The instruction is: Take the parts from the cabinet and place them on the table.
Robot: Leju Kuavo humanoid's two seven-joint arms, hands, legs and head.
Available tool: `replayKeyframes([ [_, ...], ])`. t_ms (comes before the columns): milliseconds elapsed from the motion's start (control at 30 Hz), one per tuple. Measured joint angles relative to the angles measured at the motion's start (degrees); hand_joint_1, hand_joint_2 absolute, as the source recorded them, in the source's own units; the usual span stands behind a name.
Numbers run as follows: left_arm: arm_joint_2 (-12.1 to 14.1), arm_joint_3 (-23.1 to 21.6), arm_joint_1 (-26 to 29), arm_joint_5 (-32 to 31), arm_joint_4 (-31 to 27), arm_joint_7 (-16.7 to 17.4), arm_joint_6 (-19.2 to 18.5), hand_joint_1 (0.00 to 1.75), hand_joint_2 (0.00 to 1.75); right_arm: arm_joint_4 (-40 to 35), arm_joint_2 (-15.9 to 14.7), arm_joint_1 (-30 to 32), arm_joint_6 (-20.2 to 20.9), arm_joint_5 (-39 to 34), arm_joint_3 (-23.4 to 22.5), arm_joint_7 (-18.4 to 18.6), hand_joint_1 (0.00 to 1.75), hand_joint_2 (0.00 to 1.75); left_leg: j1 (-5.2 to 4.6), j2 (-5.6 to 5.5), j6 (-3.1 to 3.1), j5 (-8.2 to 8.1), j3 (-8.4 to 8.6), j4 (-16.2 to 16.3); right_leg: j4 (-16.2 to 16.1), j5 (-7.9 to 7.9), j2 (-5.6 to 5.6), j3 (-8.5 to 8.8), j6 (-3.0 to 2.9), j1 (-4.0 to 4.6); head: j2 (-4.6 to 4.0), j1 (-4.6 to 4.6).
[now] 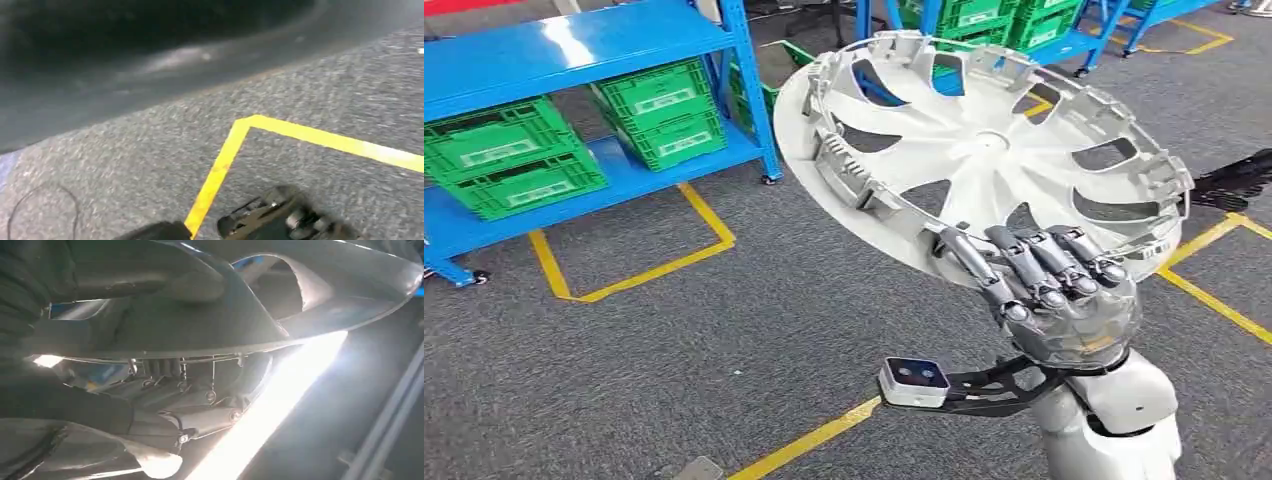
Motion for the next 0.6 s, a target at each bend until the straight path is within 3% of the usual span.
replayKeyframes([
  [100, -0.09, -0.26, -0.05, -0.07, 0.0, 0.17, -0.02, 0.0, 0.0, -2.03, 0.59, -0.62, 0.0, 0.0, -1.22, -3.1, 1.75, 1.75, -0.37, 1.22, -0.17, -0.18, 0.02, -1.0, -0.03, 0.66, 2.06, -1.19, 1.19, -0.72, 0.0, -0.11],
  [133, -0.13, -0.46, -0.12, -0.07, 0.0, 0.17, -0.02, 0.0, 0.0, -2.73, 0.59, -0.73, 0.0, 0.0, -1.68, -3.67, 1.75, 1.75, -0.11, 1.86, 0.2, 0.09, 0.12, -1.45, -0.21, 0.84, 2.69, -1.33, 1.66, -0.54, 0.0, -0.04],
  [167, -0.24, -0.72, -0.29, -0.11, 0.0, 0.17, -0.02, 0.0, 0.0, -3.34, 0.57, -0.74, 0.0, 0.0, -2.14, -3.97, 1.75, 1.75, 0.26, 2.89, 0.59, 0.4, 0.27, -1.96, 0.26, 0.28, 1.47, -2.03, 1.74, -0.54, 0.0, -0.14],
  [200, -0.35, -0.92, -0.43, -0.15, 0.0, 0.17, 0.0, 0.0, 0.0, -3.91, 0.57, -1.22, 0.0, -0.04, -2.54, -4.13, 1.75, 1.75, 0.19, 3.49, 0.84, 0.48, 0.3, -2.04, 2.5, -1.39, -2.08, -2.95, 2.0, -0.09, 0.0, 0.57],
  [233, -0.37, -1.05, -0.41, -0.17, 0.0, 0.17, -0.02, 0.0, 0.0, -4.15, 0.57, -1.61, 0.0, -0.04, -2.84, -4.26, 1.75, 1.75, 0.12, 4.29, 0.93, 0.46, 0.27, -2.03, 6.69, -3.58, -4.01, -4.85, 2.35, -0.17, 0.0, 0.81],
  [300, -0.44, -1.11, -0.12, -0.17, 0.0, 0.17, -0.02, 0.0, 0.0, -4.74, 0.5, -1.69, 0.0, -0.02, -3.43, -4.28, 1.75, 1.75, -0.03, 6.13, 1.05, 0.37, 0.23, -2.01, 15.87, -7.3, -5.32, -9.17, 2.75, -0.36, 0.0, 0.77],
  [333, -0.35, -1.09, -0.08, -0.15, 0.0, 0.2, -0.02, 0.0, 0.0, -4.94, 0.42, -1.69, 0.0, -0.02, -3.73, -4.32, 1.75, 1.75, -0.05, 6.89, 1.06, 0.36, 0.23, -2.0, 17.95, -7.52, -5.46, -10.1, 2.88, -0.4, 0.0, 0.74],
  [367, -0.31, -1.11, -0.15, -0.17, 0.0, 0.2, -0.02, 0.0, 0.0, -5.11, 0.37, -1.73, 0.0, -0.02, -4.04, -4.35, 1.75, 1.75, -0.06, 7.67, 1.03, 0.34, 0.26, -2.0, 17.0, -6.43, -5.6, -9.58, 2.94, -0.4, 0.0, 0.74],
  [400, -0.35, -1.11, -0.28, -0.17, 0.0, 0.2, -0.02, 0.0, 0.0, -5.29, 0.37, -1.74, 0.0, -0.02, -4.28, -4.35, 1.75, 1.75, -0.06, 8.29, 1.01, 0.31, 0.29, -1.99, 13.42, -4.31, -5.83, -7.62, 2.89, -0.4, 0.0, 0.76],
  [433, -0.37, -1.14, -0.38, -0.17, 0.0, 0.2, -0.02, 0.0, 0.0, -5.48, 0.35, -1.74, 0.02, 0.0, -4.48, -4.32, 1.75, 1.75, -0.07, 8.87, 0.88, 0.22, 0.39, -1.99, 7.81, -1.75, -6.37, -4.58, 2.7, -0.38, 0.0, 0.77],
  [467, -0.44, -1.14, -0.42, -0.17, 0.0, 0.2, -0.02, 0.0, 0.0, -5.66, 0.33, -1.82, 0.02, 0.0, -4.63, -4.32, 1.75, 1.75, -0.1, 9.41, 0.7, 0.11, 0.55, -1.99, 1.9, 0.34, -7.73, -1.26, 2.48, -0.26, 0.0, 0.76],
  [500, -0.44, -1.14, -0.45, -0.17, 0.0, 0.2, -0.02, 0.0, 0.0, -5.81, 0.05, -1.85, 0.02, 0.0, -4.68, -4.35, 1.75, 1.75, -0.41, 9.82, 0.48, 0.01, 0.6, -1.98, -0.7, -0.77, -10.45, 0.1, 2.14, 0.38, 0.0, 0.74],
  [533, -0.44, -1.14, -0.48, -0.15, 0.0, 0.2, -0.02, 0.0, 0.0, -5.9, -0.15, -1.85, 0.02, 0.0, -4.7, -4.37, 1.75, 1.75, -0.68, 10.15, 0.19, -0.01, 0.52, -1.87, -0.83, -0.2, -9.4, 0.45, 1.56, 0.36, 0.0, 0.57],
  [600, -0.5, -1.14, -0.45, -0.13, 0.0, 0.2, -0.02, 0.0, 0.0, -5.92, -0.66, -1.75, 0.02, 0.0, -4.94, -4.37, 1.75, 1.75, -0.7, 10.98, -0.25, 0.13, 0.71, -1.91, -0.51, -0.13, -8.4, 0.03, 1.22, 0.46, 0.0, 0.59],
])
